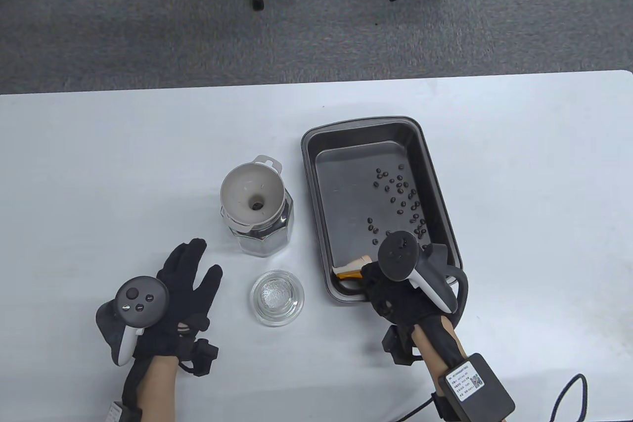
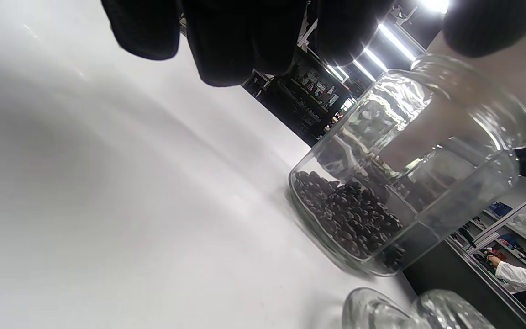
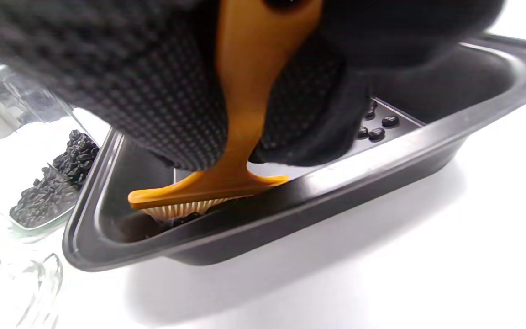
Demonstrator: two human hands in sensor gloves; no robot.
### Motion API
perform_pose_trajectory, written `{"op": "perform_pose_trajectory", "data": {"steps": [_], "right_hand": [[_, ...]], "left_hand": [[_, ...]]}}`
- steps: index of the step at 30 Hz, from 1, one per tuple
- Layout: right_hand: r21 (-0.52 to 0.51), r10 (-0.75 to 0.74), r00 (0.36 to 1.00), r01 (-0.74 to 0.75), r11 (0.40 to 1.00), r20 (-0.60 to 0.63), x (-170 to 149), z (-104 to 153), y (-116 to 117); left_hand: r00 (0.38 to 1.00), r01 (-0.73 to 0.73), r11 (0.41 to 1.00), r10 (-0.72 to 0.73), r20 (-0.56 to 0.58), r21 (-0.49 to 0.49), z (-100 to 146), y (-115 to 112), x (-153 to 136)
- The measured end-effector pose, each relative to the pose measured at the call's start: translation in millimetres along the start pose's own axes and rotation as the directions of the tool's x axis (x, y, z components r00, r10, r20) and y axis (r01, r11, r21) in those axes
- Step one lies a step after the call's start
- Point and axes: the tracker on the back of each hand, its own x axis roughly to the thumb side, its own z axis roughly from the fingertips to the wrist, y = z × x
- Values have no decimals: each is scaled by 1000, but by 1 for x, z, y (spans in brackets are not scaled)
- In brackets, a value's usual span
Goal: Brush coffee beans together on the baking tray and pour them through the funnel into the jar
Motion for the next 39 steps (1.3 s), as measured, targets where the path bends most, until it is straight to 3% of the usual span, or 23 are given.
{"op": "perform_pose_trajectory", "data": {"steps": [7,14,26,39], "right_hand": [[-28,-90,996,90,996,6,-13,4,-18],[-125,-172,985,170,977,-3,-23,-9,-39],[-200,-223,974,210,957,-43,-14,-64,-73],[-282,-176,979,140,949,-105,4,-128,-70]], "left_hand": [[1000,-2,1000,2,-1,-8,-1,-1,0],[1000,13,1000,-13,-10,-15,1,-2,-2],[1000,-13,1000,13,2,-5,1,2,-1],[1000,-3,999,2,-7,-33,-4,-1,2]]}}
